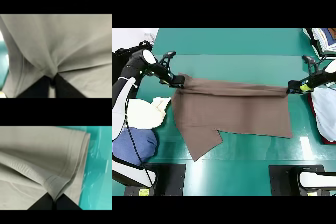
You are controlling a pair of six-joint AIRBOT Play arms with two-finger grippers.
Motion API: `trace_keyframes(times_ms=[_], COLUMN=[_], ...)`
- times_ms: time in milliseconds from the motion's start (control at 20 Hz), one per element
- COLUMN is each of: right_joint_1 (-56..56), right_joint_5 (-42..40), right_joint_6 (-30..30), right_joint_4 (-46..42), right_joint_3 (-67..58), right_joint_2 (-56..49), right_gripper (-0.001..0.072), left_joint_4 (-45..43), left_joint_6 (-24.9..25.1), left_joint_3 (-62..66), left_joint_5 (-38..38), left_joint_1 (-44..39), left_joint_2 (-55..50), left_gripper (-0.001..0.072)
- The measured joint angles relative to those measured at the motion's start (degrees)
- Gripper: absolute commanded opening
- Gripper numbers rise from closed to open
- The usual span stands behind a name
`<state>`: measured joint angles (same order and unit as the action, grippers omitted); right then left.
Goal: Fold the shirts.
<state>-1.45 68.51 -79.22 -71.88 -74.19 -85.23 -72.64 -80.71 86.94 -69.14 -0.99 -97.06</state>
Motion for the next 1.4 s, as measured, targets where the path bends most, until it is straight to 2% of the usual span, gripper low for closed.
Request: trace_keyframes(times_ms=[100,150,450,700,900,1100,1350,1400], right_joint_1=[-0.7,-0.94,0.11,3.98,6.82,8.28,8.74,8.79], right_joint_5=[-1.05,-1.05,5.9,7.89,8.2,8.02,7.98,8.09], right_joint_6=[-0.66,-0.76,-1.07,-0.9,-0.83,-0.76,-0.72,-0.7], right_joint_4=[0.02,0.02,-0.15,-0.15,-0.07,0.26,0.31,0.31], right_joint_3=[2.1,2.56,4.09,11.91,17.38,19.76,20.46,20.5], right_joint_2=[0.46,0.59,6.49,17.92,25.03,29.18,30.6,30.71], right_gripper=[0.0355,0.0374,0.0374,0.0374,0.0374,0.0374,0.0373,0.0374], left_joint_4=[-0.28,-0.26,-1.27,-1.75,0.13,7.96,17.14,18.08], left_joint_6=[-0.9,-1.11,-1.73,-2.08,-3.02,-3.08,-2.1,-1.97], left_joint_3=[-1.36,-1.4,-1.46,-16.02,-32.3,-46.86,-56.13,-56.87], left_joint_5=[0.55,0.22,-6.8,-8.2,-6.84,-3.02,2.16,2.84], left_joint_1=[0.11,0.13,1.66,2.14,2.27,2.27,2.16,2.19], left_joint_2=[0.02,0.04,5.84,18.25,27.34,33.44,35.58,35.78], left_gripper=[0.0522,0.0522,0.0522,0.0522,0.0522,0.0522,0.0517,0.0337])
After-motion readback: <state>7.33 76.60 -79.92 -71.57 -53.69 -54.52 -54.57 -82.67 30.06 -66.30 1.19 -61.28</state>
